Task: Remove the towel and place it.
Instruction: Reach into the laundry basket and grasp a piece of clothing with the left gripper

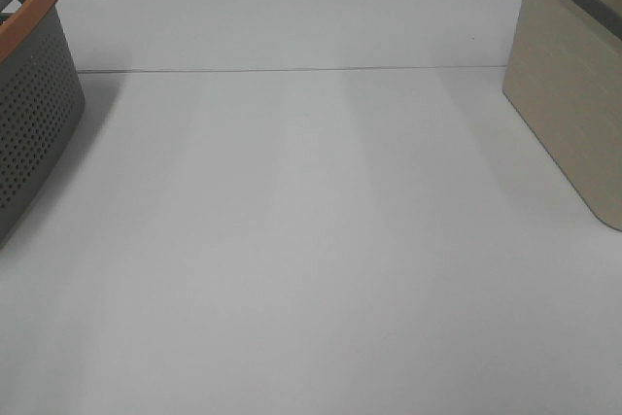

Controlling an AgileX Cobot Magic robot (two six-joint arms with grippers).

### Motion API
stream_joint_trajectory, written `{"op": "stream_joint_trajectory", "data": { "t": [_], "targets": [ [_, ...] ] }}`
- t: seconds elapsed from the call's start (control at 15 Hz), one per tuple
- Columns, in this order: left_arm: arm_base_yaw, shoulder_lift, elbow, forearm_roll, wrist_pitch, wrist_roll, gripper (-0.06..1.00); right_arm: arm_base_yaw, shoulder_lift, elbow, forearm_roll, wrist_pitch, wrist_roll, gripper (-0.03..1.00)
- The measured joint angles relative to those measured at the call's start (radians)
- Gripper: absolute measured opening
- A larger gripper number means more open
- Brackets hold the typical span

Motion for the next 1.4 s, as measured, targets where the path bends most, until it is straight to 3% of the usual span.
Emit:
{"op": "stream_joint_trajectory", "data": {
  "t": [1.4],
  "targets": [
    [0.000,0.000,0.000,0.000,0.000,0.000,0.91,0.000,0.000,0.000,0.000,0.000,0.000,0.76]
  ]
}}
